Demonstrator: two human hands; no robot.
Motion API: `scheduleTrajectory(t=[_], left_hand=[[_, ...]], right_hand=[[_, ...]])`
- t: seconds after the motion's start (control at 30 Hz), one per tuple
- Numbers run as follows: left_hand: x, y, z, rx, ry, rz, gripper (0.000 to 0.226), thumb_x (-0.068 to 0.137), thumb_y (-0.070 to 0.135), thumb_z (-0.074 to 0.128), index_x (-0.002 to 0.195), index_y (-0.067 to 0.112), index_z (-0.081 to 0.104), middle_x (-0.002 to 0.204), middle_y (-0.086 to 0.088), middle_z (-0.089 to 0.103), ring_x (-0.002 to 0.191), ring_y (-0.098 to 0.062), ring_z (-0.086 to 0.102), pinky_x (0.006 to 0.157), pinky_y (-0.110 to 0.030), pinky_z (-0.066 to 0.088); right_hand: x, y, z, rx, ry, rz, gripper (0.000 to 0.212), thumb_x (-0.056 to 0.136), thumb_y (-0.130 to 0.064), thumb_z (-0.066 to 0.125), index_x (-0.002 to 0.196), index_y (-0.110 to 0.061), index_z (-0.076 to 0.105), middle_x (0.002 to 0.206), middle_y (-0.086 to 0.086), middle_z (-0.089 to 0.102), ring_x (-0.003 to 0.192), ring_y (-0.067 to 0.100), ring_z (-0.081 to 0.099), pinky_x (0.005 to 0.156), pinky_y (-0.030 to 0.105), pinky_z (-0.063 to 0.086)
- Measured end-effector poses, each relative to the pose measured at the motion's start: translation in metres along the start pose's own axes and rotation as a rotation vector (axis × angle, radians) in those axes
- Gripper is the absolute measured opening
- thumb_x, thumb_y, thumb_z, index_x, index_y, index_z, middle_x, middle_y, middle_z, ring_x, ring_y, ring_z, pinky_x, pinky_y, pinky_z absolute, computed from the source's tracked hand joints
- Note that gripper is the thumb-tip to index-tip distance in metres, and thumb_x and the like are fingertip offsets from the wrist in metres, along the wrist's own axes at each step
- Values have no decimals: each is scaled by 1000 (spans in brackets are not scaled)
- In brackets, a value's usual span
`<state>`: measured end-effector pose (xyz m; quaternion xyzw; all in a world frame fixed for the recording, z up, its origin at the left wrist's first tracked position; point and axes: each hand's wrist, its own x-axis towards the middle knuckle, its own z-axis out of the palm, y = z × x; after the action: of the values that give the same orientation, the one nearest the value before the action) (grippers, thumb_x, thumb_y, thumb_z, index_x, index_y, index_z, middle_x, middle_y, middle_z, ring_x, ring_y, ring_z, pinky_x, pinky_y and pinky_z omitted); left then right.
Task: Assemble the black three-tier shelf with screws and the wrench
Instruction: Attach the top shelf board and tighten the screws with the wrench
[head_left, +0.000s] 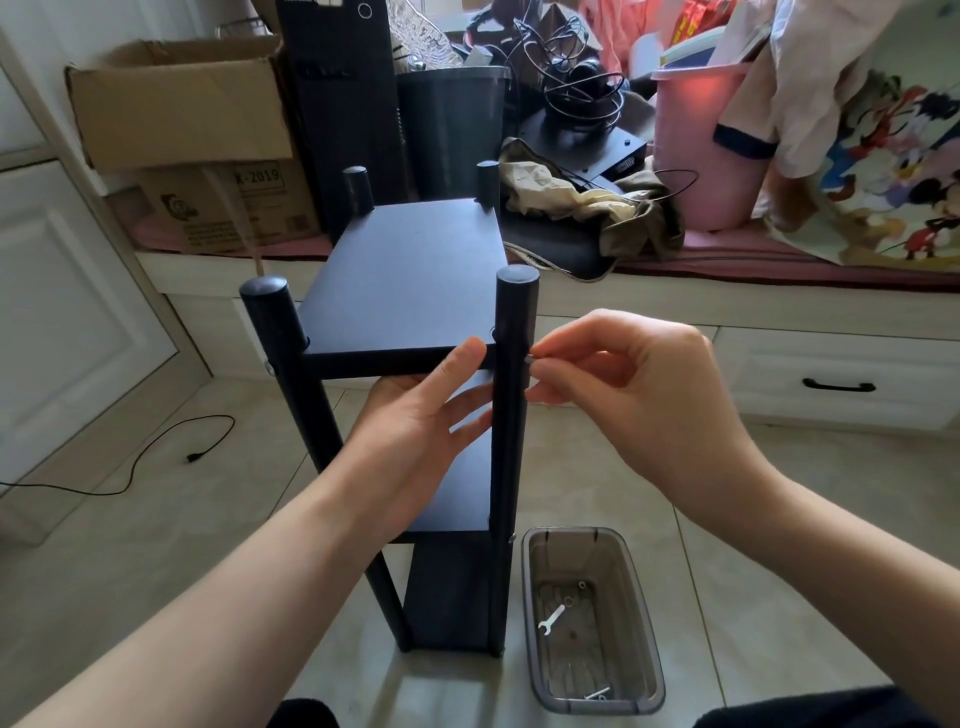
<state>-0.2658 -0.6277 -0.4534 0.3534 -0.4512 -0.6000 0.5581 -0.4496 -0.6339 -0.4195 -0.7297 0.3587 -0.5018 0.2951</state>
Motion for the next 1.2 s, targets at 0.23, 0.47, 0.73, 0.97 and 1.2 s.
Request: scheduleTrajectory(t=[0.23,0.47,0.73,0.97,1.2], left_hand=[[0,1,-3,3,7,-9,55,86,40,64,128,4,63,127,-8,70,119,-24,66,105,-44,46],[0,1,-3,4,11,-13,57,84,41,66,127,4,64,127,-8,70,119,-24,66,109,-46,43],[-1,1,0,31,41,29,47,86,37,64,121,5,68,121,-8,73,115,-24,68,103,-43,48],[-2,2,1,20,41,26,55,86,37,64,127,0,63,122,-9,72,116,-25,68,106,-45,47],[-3,3,2,27,51,26,52,87,36,63,125,0,64,122,-11,72,116,-27,68,108,-48,45]], right_hand=[[-2,4,1,118,7,26,14,82,-4,75,88,-16,73,81,-3,75,76,12,75,73,22,59],[-2,5,1,242,-14,48,12,82,-2,74,88,-13,72,82,2,76,76,18,75,73,25,59],[-2,5,7,140,44,39,12,80,-3,78,87,-13,73,78,-2,76,71,13,75,70,23,59],[0,1,3,-2,59,35,14,78,-21,81,78,-16,68,68,-5,72,58,11,71,57,20,56],[-5,-4,5,-338,89,-150,11,82,-13,79,83,-11,67,72,-5,71,69,2,70,66,11,52]])
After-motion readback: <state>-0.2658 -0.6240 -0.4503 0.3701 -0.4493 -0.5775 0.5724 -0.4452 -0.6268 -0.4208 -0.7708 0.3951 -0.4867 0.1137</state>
